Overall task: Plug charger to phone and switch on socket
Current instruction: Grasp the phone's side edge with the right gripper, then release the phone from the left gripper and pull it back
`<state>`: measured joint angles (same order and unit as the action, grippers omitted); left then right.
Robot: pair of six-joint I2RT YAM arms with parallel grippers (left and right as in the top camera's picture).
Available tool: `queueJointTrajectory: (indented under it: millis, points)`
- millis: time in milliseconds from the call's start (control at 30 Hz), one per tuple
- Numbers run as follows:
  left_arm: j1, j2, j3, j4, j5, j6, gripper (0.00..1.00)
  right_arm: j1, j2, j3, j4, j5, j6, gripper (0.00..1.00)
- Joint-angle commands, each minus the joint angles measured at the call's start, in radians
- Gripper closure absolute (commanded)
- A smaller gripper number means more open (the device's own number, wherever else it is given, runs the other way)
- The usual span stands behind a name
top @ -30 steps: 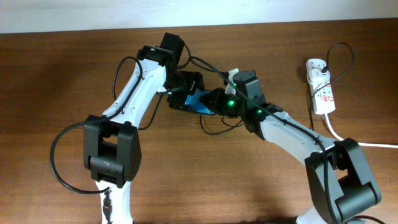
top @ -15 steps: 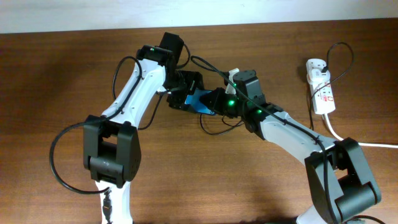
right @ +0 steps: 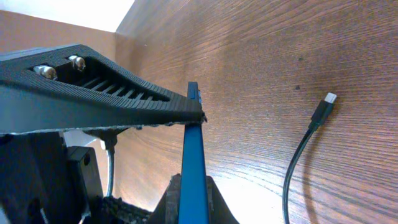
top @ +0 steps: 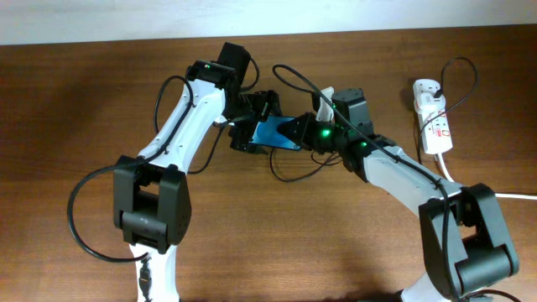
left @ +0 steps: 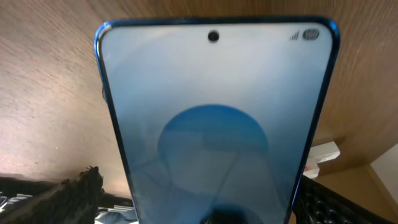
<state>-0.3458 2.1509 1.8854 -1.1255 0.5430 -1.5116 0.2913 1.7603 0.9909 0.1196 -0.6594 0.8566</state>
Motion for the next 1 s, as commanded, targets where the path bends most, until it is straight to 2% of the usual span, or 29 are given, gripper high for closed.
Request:
queueJointTrajectory:
  millis: [0, 167, 267, 333, 400, 567, 700, 767, 967]
  points:
    - [0.013, -0.004, 0.011, 0.018, -0.069, 0.058, 0.01, -0.043, 0.000, 0.008, 0.014, -0.042, -0.010, 0.96]
    - [0.042, -0.004, 0.011, 0.094, -0.068, 0.225, 0.00, -0.065, 0.000, 0.008, -0.018, -0.064, -0.010, 0.96]
    - [0.058, -0.004, 0.011, 0.148, -0.065, 0.365, 0.00, -0.076, 0.000, 0.008, -0.019, -0.077, -0.010, 0.96]
    - [0.061, -0.004, 0.011, 0.206, -0.036, 0.537, 0.05, -0.097, -0.004, 0.008, -0.020, -0.125, -0.014, 0.96]
    - [0.061, -0.004, 0.011, 0.248, -0.010, 0.646, 0.10, -0.123, -0.021, 0.008, -0.035, -0.176, -0.037, 0.96]
    - [0.063, -0.004, 0.011, 0.325, 0.159, 0.936, 0.02, -0.164, -0.124, 0.007, -0.185, -0.174, -0.136, 0.96]
    - [0.094, -0.004, 0.011, 0.325, 0.241, 0.949, 0.00, -0.220, -0.241, 0.007, -0.320, -0.166, -0.192, 0.96]
    - [0.122, -0.004, 0.011, 0.325, 0.324, 1.040, 0.00, -0.249, -0.325, -0.001, -0.423, -0.167, -0.264, 0.96]
    - [0.172, -0.004, 0.011, 0.324, 0.431, 1.096, 0.01, -0.354, -0.516, -0.195, -0.399, -0.195, -0.255, 0.96]
